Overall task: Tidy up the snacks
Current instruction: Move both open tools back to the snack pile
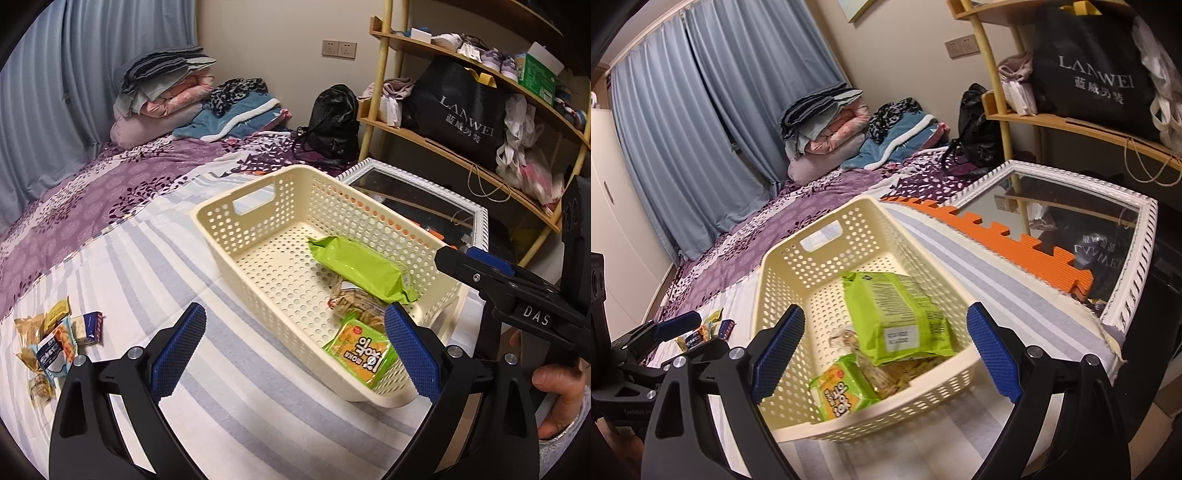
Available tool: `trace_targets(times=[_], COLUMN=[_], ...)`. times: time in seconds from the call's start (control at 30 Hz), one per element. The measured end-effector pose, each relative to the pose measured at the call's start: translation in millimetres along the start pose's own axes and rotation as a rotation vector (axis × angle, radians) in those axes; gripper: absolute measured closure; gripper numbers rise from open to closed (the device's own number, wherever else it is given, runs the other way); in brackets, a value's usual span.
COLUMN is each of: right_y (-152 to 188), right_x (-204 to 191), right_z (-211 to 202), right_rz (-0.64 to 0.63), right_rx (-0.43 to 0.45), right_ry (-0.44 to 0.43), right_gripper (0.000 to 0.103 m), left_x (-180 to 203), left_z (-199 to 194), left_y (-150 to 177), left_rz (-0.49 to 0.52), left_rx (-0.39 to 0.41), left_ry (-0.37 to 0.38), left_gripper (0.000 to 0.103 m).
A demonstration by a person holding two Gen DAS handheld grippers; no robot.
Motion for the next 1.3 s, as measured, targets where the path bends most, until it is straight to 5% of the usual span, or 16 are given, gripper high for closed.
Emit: trace_targets(times=[0.8, 1.3], right_y=[19, 76], right_x=[-117, -224], right_z=[10, 39], right_rz=[-0.175, -0.33], right_rx=[-0.038, -0.17], right_ry=[-0.143, -0.282], right_gripper=[0.01, 0.008], left_x=[-111, -204], left_z=[-43, -77], left_y=[43, 111], left_rz=[-0.225, -0.397], left_rx=[0.022, -0.006], left_ry=[-0.119, -0.228], left_gripper=[0.005, 0.005])
Point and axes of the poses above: each gripper's, at about its wrist camera, not at the fingertips, and z roughly the way its jaws point, x to its right, y to its underside, the point moved 9 cm from there along z, roughly the way its jaws point, and after that the axes turned 5 degrees about z, right-handed, at the moved point
